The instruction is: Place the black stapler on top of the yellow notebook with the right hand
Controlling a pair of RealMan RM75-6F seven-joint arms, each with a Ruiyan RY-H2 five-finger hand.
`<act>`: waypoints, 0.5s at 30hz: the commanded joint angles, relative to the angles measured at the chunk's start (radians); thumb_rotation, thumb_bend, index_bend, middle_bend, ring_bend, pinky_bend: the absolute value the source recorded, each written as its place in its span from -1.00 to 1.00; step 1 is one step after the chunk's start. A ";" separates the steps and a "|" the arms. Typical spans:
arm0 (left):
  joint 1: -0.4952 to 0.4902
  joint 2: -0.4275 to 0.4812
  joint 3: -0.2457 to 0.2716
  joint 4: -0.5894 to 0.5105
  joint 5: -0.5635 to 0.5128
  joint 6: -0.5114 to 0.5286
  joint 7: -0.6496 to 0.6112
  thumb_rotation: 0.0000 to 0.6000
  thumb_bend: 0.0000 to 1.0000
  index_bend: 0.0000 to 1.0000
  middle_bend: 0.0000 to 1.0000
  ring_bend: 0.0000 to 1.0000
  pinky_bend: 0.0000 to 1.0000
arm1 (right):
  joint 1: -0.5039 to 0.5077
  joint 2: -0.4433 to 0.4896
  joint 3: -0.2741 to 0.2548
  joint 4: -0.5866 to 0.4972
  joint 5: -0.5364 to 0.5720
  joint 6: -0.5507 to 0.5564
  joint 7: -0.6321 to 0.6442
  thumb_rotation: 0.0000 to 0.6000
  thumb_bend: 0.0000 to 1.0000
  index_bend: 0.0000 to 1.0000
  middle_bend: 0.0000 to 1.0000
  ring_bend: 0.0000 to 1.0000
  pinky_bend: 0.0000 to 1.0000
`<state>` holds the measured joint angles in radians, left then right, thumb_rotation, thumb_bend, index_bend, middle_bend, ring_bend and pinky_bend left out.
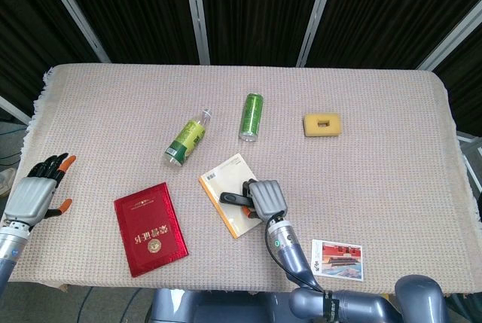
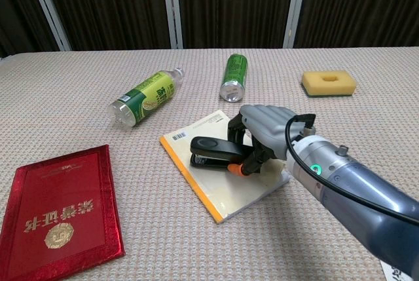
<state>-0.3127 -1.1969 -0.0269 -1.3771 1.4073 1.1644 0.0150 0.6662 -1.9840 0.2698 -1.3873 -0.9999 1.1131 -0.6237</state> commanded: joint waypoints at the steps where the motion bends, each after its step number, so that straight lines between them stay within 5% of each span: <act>1: -0.001 0.001 -0.001 0.002 0.000 -0.002 -0.005 1.00 -0.35 -1.00 -1.00 -1.00 -0.74 | 0.012 -0.014 0.006 0.017 0.009 -0.009 0.000 1.00 -0.17 0.26 -0.07 0.17 0.49; 7: -0.002 0.005 0.003 0.003 0.007 -0.003 -0.019 1.00 -0.36 -1.00 -1.00 -1.00 -0.74 | 0.022 -0.032 0.005 0.030 0.009 0.004 -0.012 1.00 -0.22 0.16 -0.10 0.13 0.48; 15: 0.001 0.010 0.005 0.002 0.015 0.005 -0.033 1.00 -0.35 -1.00 -1.00 -1.00 -0.74 | 0.001 0.011 -0.019 -0.028 0.005 0.016 -0.012 1.00 -0.31 -0.88 -0.63 -0.37 0.03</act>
<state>-0.3119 -1.1869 -0.0222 -1.3749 1.4228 1.1699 -0.0176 0.6735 -1.9886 0.2584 -1.3969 -0.9971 1.1266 -0.6285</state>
